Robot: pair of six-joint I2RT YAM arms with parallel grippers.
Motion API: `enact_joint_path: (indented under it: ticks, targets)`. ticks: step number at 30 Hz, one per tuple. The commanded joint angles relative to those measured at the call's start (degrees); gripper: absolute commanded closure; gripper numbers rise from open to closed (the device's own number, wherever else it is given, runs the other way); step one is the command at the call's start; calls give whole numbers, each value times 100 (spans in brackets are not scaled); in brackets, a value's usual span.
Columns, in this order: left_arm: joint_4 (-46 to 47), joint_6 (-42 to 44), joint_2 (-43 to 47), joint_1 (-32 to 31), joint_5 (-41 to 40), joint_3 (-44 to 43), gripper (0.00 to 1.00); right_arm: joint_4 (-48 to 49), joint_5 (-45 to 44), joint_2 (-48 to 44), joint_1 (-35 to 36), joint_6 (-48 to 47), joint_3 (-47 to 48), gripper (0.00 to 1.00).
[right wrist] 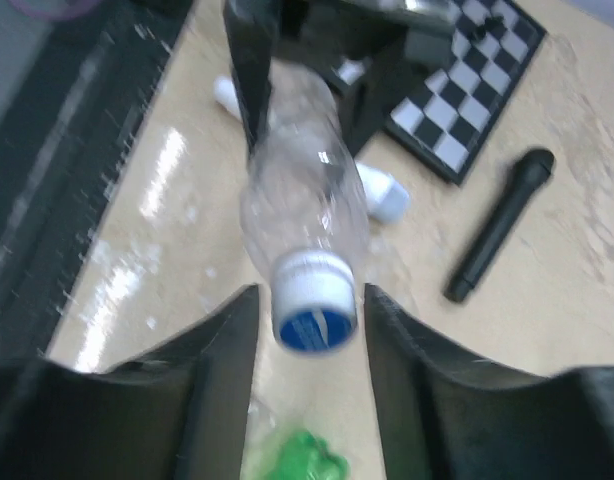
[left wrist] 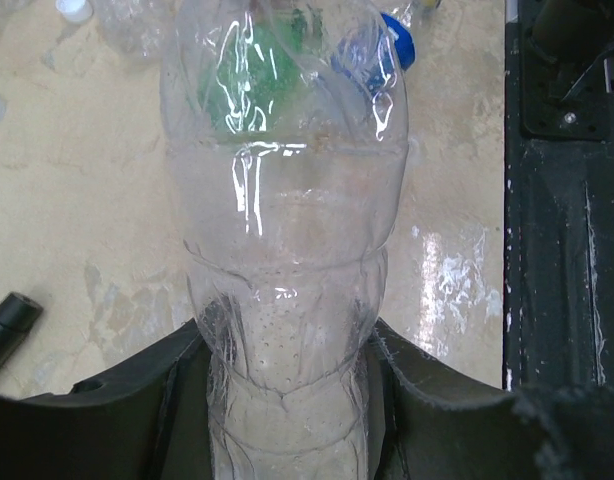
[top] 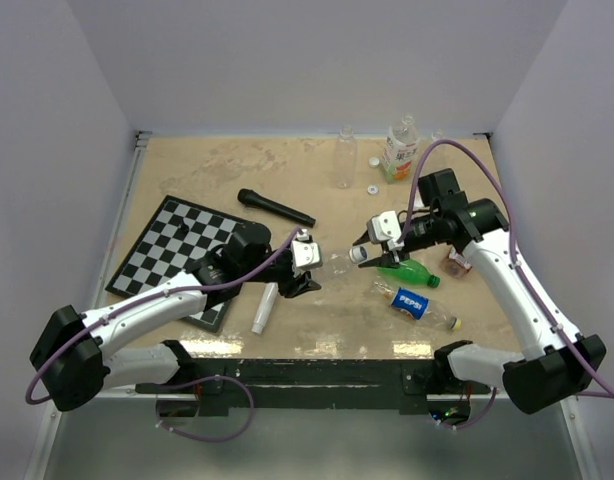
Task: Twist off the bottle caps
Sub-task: Unscrew the bottle cap from the plastic bottle.
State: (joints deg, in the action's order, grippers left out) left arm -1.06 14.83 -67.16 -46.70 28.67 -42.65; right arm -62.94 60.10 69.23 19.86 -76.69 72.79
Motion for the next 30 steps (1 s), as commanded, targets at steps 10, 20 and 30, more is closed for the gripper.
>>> enact_joint_path:
  ticks: [10,20,30]
  targets:
    - [-404,-129,238,99,-318,-76,100,1554,-710,-603,-184,3972,-36,28]
    - [-413,-156,273,99,-327,-85,100,2743,-288,-587,-184,6437,-978,18]
    - [-421,-156,264,108,-327,-76,100,2866,-103,-314,-184,6579,-934,53]
